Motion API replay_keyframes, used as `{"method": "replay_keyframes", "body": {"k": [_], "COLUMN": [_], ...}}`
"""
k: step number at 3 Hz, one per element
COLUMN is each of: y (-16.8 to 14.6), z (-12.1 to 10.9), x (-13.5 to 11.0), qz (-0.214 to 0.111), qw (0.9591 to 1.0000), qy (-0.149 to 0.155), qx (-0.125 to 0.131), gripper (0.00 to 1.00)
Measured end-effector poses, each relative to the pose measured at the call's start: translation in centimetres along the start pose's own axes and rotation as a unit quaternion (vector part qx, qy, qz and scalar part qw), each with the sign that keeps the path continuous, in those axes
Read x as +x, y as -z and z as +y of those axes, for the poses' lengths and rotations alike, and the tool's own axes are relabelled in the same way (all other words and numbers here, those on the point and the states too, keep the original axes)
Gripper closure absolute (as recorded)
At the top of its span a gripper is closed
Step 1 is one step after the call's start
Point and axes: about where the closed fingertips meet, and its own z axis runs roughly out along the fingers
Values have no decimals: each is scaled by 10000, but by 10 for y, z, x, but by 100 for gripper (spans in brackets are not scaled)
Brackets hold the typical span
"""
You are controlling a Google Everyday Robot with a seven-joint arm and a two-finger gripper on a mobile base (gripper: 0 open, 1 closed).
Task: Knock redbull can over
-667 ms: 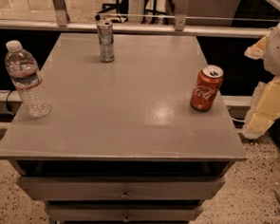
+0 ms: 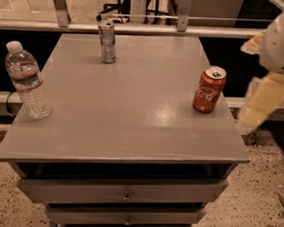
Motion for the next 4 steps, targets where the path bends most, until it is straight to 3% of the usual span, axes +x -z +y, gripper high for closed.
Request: {"method": "replay_keyframes", "body": {"k": [1,2,3,4], "y": [-33,-69,-78,-78], "z": [-41,-89,-103,-103], "x": [-43,-111,-130,-130], "qz": [-505,-1171,-1350,-1350], "qw": [9986,9928,9905,9905], "qy": [92,109,125,125], "qx": [100,202,240,240], "gripper": [0,0,0,0]}}
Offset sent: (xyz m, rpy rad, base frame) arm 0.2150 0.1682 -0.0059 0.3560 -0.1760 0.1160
